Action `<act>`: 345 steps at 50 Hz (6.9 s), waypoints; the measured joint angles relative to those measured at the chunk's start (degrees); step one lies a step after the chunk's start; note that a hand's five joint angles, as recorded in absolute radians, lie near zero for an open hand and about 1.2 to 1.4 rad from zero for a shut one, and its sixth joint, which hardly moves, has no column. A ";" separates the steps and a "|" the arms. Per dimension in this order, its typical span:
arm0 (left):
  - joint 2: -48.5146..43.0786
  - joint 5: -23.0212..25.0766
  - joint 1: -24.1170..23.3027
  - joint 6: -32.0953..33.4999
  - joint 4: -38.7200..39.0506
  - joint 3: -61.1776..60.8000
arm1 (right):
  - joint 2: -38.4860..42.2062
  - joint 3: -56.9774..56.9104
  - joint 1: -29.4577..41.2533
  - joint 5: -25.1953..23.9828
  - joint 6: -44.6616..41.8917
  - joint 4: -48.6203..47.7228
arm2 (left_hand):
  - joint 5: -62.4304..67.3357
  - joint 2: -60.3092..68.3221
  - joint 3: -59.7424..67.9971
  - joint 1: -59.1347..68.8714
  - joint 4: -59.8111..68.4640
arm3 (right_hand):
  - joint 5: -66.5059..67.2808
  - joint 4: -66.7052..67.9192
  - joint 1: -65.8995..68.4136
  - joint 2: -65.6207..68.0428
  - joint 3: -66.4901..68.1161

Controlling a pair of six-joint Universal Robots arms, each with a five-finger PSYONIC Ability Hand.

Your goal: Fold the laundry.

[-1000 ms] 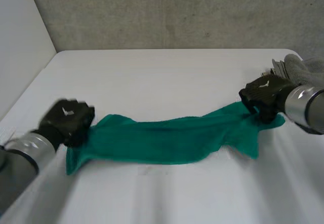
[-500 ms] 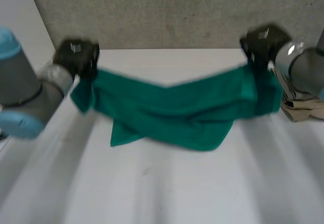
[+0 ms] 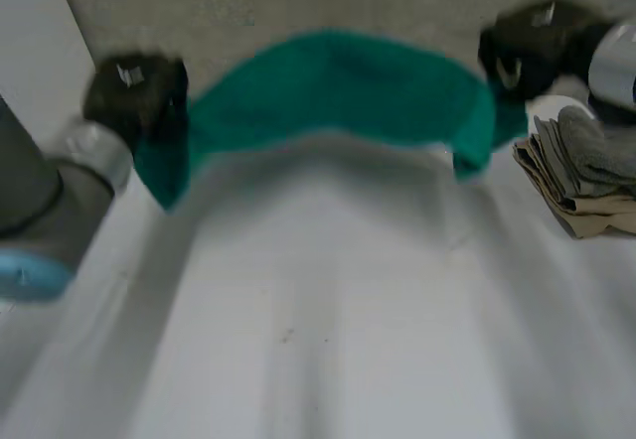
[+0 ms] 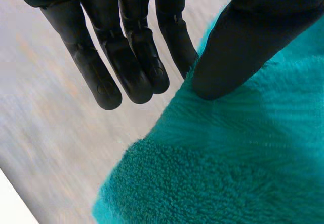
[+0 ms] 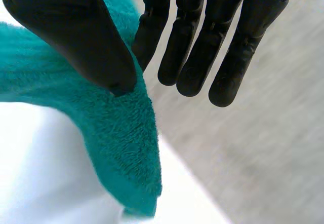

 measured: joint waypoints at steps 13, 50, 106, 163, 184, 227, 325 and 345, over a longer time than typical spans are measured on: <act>-14.13 2.47 0.54 3.01 -0.04 -10.08 | 11.94 9.87 -1.13 4.49 -18.05 9.70 | 0.00 0.05 0.02 0.00 0.01 | 0.00 0.00 0.00 0.00 0.00; 6.08 2.32 2.56 2.49 0.10 -32.70 | -18.17 69.40 -5.86 9.94 9.85 -33.89 | -49.46 -51.77 -50.95 -47.13 -51.85 | -52.81 -54.63 -44.73 -54.94 -55.48; -11.02 -0.46 -2.55 -2.29 13.41 -24.45 | -14.78 76.67 -6.17 8.07 1.59 -53.39 | -16.83 -18.89 -18.73 -13.80 -19.57 | -1.20 -0.04 -2.23 -0.62 -0.19; -18.26 -2.61 -4.08 31.95 6.24 6.82 | -3.00 34.45 2.25 16.07 -16.53 -37.84 | 0.26 -0.08 -0.03 0.48 -0.03 | 0.39 -0.01 -0.98 -0.61 -0.19; -10.52 -3.42 -3.80 21.31 24.92 10.31 | -1.73 16.81 4.41 12.89 -10.60 -51.67 | 0.26 -0.05 -0.02 0.48 -0.01 | 0.88 0.00 1.03 -0.61 -0.19; 13.94 -3.25 -16.93 22.78 4.10 -13.11 | 0.21 44.93 23.11 21.89 37.91 -45.96 | 0.26 0.05 0.11 0.48 0.02 | -52.81 -54.50 -44.55 -54.80 -55.29; -12.15 7.51 1.78 18.39 -11.88 -1.58 | 1.22 34.47 1.35 8.65 -7.17 -1.85 | 0.26 0.06 0.11 0.48 0.02 | -22.49 -24.87 -18.37 -23.82 -24.46; -5.73 7.77 2.45 19.03 -11.98 -9.13 | 2.92 36.43 1.83 13.52 -15.22 -2.05 | 0.26 0.06 0.11 0.48 0.03 | -23.44 -25.30 -19.00 -23.83 -24.98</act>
